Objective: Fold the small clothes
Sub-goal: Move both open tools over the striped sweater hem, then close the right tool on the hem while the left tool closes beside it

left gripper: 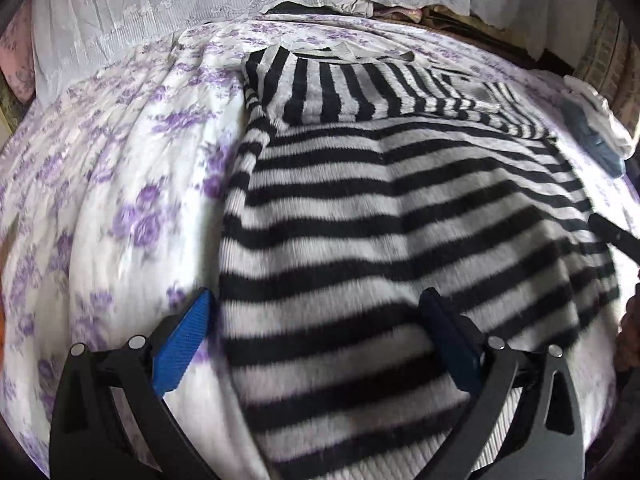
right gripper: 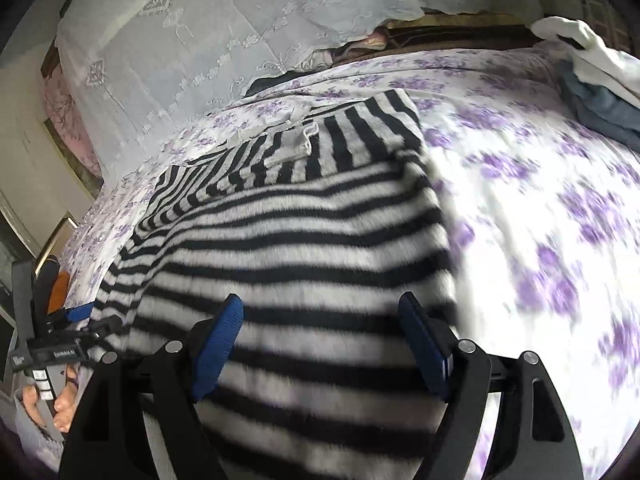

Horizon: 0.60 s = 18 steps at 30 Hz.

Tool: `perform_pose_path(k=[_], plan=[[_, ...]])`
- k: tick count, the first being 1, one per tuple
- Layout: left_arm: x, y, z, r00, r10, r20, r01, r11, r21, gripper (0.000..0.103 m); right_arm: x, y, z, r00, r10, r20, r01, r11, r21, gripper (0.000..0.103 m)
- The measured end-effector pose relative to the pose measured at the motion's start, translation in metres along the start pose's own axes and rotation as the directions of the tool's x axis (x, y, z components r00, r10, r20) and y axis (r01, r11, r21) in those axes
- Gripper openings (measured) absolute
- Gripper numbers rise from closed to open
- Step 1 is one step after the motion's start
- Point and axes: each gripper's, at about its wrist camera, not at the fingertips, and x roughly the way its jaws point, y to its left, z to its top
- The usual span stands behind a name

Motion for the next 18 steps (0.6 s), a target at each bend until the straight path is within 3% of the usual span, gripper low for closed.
perform_pose_path(k=[4,8,12,13,16,17,18], plan=[[-0.011,0.009,-0.011,0.997,-0.077,0.013,0.078,0.997,-0.031,0.099,-0.022,-0.014,-0.014,0.999,0.032,0.032,-0.034,0.999,0.041,0.082],[-0.026,0.023,-0.030,0.982,-0.189,0.027,0.190,0.980,-0.060,0.099,-0.041,-0.037,-0.028,0.998,0.037,0.042,-0.041,0.993,0.107,0.088],[-0.035,0.032,-0.046,0.951,-0.308,0.029,0.309,0.949,-0.067,0.099,-0.052,-0.071,-0.038,0.974,0.214,0.077,-0.226,0.947,0.228,0.088],[-0.037,0.032,-0.049,0.945,-0.327,0.026,0.328,0.942,-0.065,0.099,-0.054,-0.073,-0.040,0.969,0.233,0.079,-0.245,0.944,0.223,0.088],[-0.037,0.031,-0.052,0.888,-0.460,0.007,0.459,0.885,-0.079,0.099,-0.055,-0.066,-0.042,0.969,0.240,0.061,-0.247,0.950,0.191,0.088],[-0.036,0.029,-0.052,0.879,-0.476,0.001,0.475,0.876,-0.081,0.099,-0.055,-0.062,-0.043,0.970,0.238,0.051,-0.243,0.953,0.180,0.088],[-0.034,0.027,-0.052,0.882,-0.471,-0.007,0.469,0.880,-0.076,0.099,-0.054,-0.058,-0.044,0.971,0.238,0.039,-0.241,0.956,0.168,0.088]])
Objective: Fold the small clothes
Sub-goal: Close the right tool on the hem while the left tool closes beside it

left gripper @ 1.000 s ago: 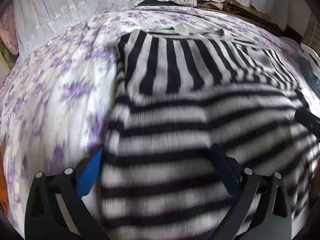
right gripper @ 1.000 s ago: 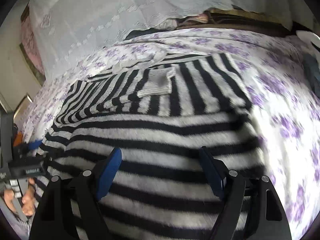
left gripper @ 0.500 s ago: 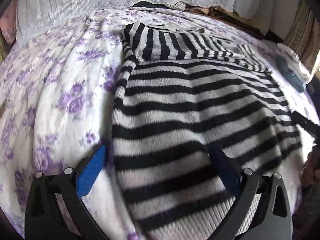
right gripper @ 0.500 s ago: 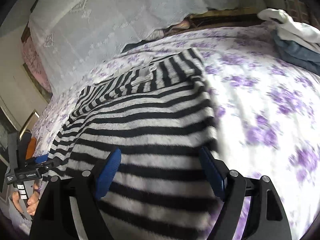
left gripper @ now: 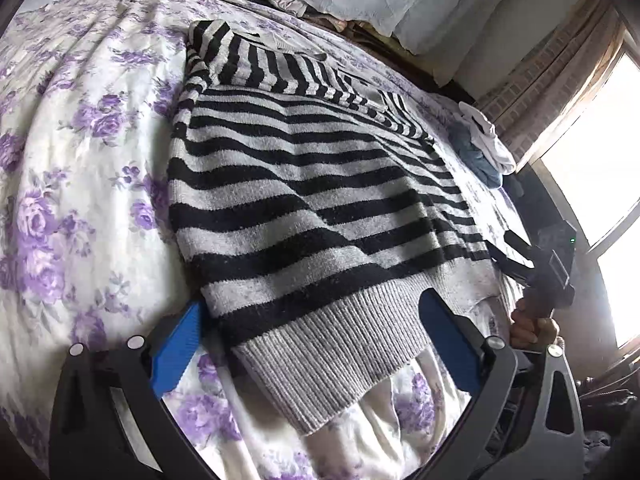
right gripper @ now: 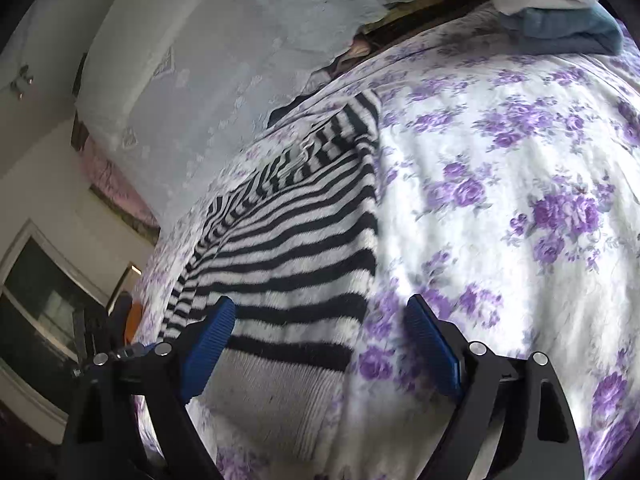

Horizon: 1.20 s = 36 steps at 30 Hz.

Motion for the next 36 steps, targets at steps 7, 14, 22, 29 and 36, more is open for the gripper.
perform_pose_path(k=[7,14,22,29,36], plan=[[0.020,0.010,0.028,0.998,-0.035,-0.049,0.033,0.998,-0.048,0.099,0.027,0.016,0.006,0.992,0.060,-0.111,-0.060,0.998,0.001,0.089],[0.019,0.000,0.020,0.999,0.024,-0.022,-0.024,1.000,-0.004,0.086,0.032,0.006,0.002,0.990,0.055,-0.132,-0.050,0.998,0.042,0.037],[0.021,0.016,0.029,1.000,0.011,-0.028,-0.012,0.998,-0.059,0.081,0.019,-0.023,0.013,0.994,0.053,-0.098,-0.038,0.987,0.155,0.040],[0.038,-0.001,0.037,0.996,0.073,-0.043,-0.073,0.997,0.016,0.091,0.046,-0.020,0.030,0.988,0.083,-0.129,-0.065,0.988,0.138,0.041],[0.025,0.008,0.030,1.000,0.002,-0.024,-0.002,1.000,-0.013,0.080,0.027,-0.009,0.003,0.966,0.203,-0.159,-0.187,0.976,0.108,0.045]])
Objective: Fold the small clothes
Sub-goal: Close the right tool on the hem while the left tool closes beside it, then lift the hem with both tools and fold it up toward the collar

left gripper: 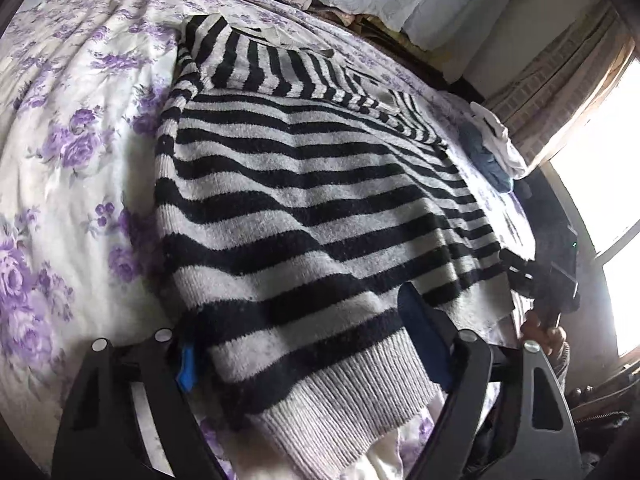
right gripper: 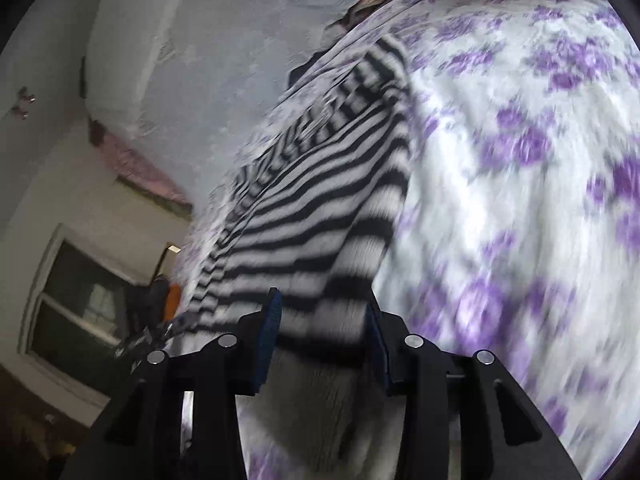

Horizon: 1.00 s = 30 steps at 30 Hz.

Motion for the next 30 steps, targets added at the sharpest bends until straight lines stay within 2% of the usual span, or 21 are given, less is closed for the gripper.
perform_pose_path(k=[6,7,8,9,11,17,23,30], plan=[[0.012,-0.004,0.009,0.998,0.059,-0.012,-0.059,0.998,0.003,0.081,0.020,0.006,0.013,0.999,-0.049,-0.007,0.049,0.999,0.009,0.047],[0.011,-0.006,0.007,0.997,0.073,-0.006,-0.073,0.997,0.008,0.077,0.021,0.010,0.012,0.998,-0.071,0.001,0.071,0.997,-0.007,0.045],[0.010,-0.007,0.005,0.996,0.092,0.002,-0.092,0.996,0.015,0.069,0.021,0.013,0.009,0.996,-0.088,0.008,0.088,0.996,-0.026,0.043],[0.008,-0.008,0.004,0.995,0.103,0.009,-0.104,0.994,0.016,0.065,0.017,0.015,0.005,0.995,-0.093,0.019,0.094,0.995,-0.040,0.037],[0.003,-0.005,0.001,0.995,0.096,0.024,-0.096,0.995,0.008,0.053,0.007,0.017,-0.001,0.993,-0.105,0.053,0.107,0.993,-0.049,0.024],[-0.006,-0.001,-0.001,0.995,0.089,0.032,-0.089,0.996,-0.004,0.034,-0.002,0.015,-0.006,0.989,-0.132,0.073,0.137,0.988,-0.066,0.019],[-0.010,0.004,0.009,0.998,0.062,0.020,-0.062,0.998,-0.021,0.021,-0.004,0.017,0.006,0.993,-0.081,0.087,0.085,0.995,-0.049,0.016],[-0.015,-0.005,0.027,0.997,0.066,0.037,-0.066,0.998,0.006,0.017,0.001,0.028,0.026,0.995,-0.053,0.081,0.057,0.997,-0.052,0.015]])
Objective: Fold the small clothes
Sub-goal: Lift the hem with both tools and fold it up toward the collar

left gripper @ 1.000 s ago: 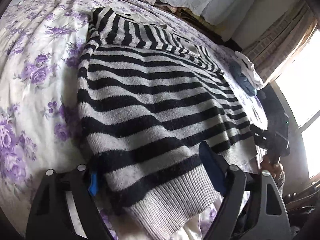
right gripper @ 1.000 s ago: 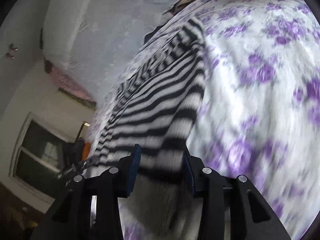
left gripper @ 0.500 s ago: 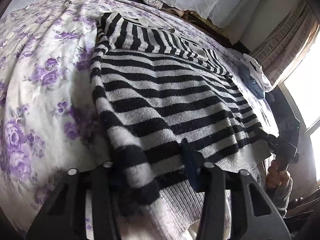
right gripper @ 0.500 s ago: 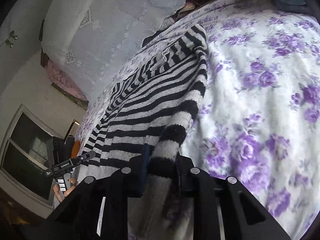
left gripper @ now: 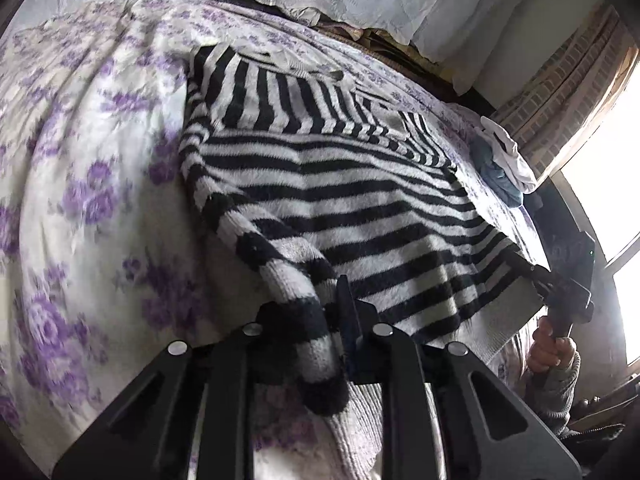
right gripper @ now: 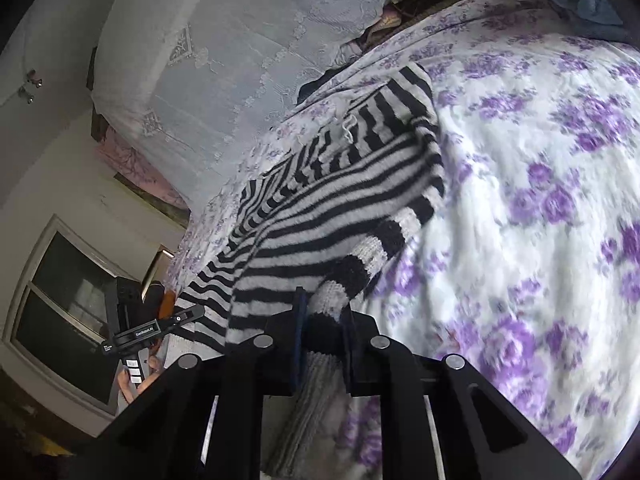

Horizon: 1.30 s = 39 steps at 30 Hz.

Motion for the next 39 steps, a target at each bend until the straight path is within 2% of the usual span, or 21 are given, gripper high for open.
perform_pose_path(k=[2,6,11,14,17,19,23,26,29,33,39], plan=[[-0.001,-0.001,0.005,1.000,0.010,0.010,-0.010,1.000,0.003,0.012,0.001,0.003,0.005,1.000,0.000,0.005,0.000,1.000,-0.002,0.015],[-0.003,0.006,0.017,1.000,0.008,0.019,-0.008,1.000,-0.020,0.011,0.003,0.005,0.017,1.000,0.014,0.002,-0.014,1.000,0.002,0.015],[0.005,0.009,0.023,1.000,-0.009,-0.005,0.009,1.000,-0.029,0.010,0.006,0.010,0.026,1.000,0.015,-0.002,-0.015,1.000,-0.013,0.015],[0.012,0.007,0.014,0.998,-0.034,-0.060,0.032,0.999,-0.027,0.010,0.005,0.012,0.027,1.000,0.024,-0.004,-0.024,1.000,-0.011,0.015],[0.017,0.005,-0.007,0.994,-0.025,-0.108,0.024,1.000,-0.002,0.010,0.005,0.009,0.022,1.000,0.019,-0.010,-0.020,1.000,-0.006,0.016],[0.016,0.005,-0.021,0.992,-0.040,-0.123,0.041,0.999,0.012,0.010,0.006,0.001,0.016,1.000,0.017,-0.025,-0.016,1.000,0.014,0.016],[0.012,0.009,-0.027,0.989,-0.073,-0.127,0.074,0.997,0.002,0.011,0.006,-0.010,0.007,0.999,-0.001,-0.043,0.002,0.999,0.042,0.016],[0.012,0.013,-0.022,0.990,-0.087,-0.113,0.084,0.996,-0.030,0.007,0.000,-0.013,0.004,1.000,-0.002,-0.027,0.003,0.999,0.053,0.015],[0.003,0.007,-0.014,0.996,-0.066,-0.062,0.066,0.998,-0.008,0.007,-0.008,-0.004,0.009,1.000,0.011,0.005,-0.011,0.999,0.032,0.014],[-0.012,-0.002,0.005,0.998,-0.060,0.007,0.060,0.998,0.026,0.007,-0.007,0.011,0.026,1.000,0.014,0.013,-0.014,1.000,-0.016,0.014],[-0.014,-0.007,0.035,0.998,-0.056,0.043,0.055,0.998,0.021,0.007,0.004,0.027,0.054,1.000,0.015,0.020,-0.014,0.999,-0.046,0.014]])
